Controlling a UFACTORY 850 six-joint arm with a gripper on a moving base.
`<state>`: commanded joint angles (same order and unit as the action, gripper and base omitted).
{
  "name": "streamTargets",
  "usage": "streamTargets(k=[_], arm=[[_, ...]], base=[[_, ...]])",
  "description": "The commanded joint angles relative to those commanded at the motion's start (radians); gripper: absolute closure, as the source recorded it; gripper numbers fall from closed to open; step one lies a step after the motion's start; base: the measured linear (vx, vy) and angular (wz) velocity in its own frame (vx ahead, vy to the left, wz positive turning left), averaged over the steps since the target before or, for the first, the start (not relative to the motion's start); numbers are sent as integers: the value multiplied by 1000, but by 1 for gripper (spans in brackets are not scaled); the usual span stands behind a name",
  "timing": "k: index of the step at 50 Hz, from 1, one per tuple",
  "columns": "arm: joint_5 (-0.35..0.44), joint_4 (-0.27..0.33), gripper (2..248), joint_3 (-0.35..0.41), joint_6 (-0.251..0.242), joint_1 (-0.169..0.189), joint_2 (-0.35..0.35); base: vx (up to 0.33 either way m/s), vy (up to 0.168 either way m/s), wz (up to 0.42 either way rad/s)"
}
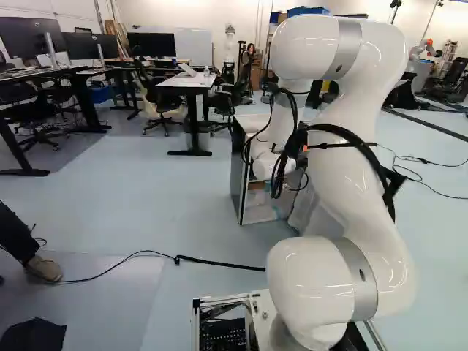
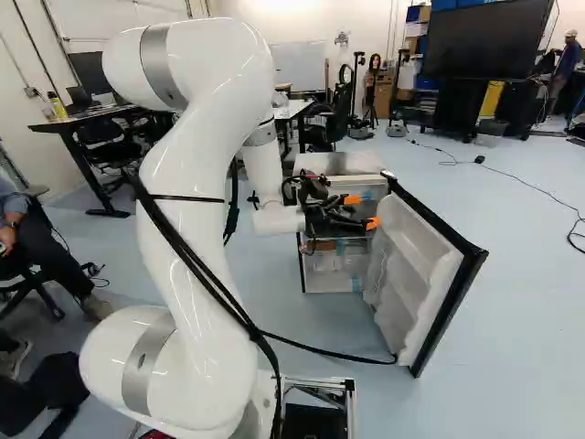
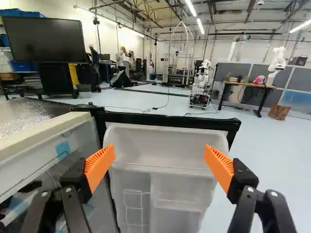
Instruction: Open the fridge door
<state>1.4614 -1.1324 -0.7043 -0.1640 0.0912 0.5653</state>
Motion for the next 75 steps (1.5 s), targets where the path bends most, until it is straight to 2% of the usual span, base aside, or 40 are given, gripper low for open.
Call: streamTargets(k=[19, 38, 57, 75], arm=[[-21, 41, 3, 22, 6, -3, -31], [-64, 122, 3, 67, 18, -10, -91], [-128, 245, 3, 134, 36, -20, -183], [-207, 398, 3, 217, 58, -32, -297]], base=[[0, 0, 0], [0, 0, 0], [0, 0, 0], [0, 0, 0]])
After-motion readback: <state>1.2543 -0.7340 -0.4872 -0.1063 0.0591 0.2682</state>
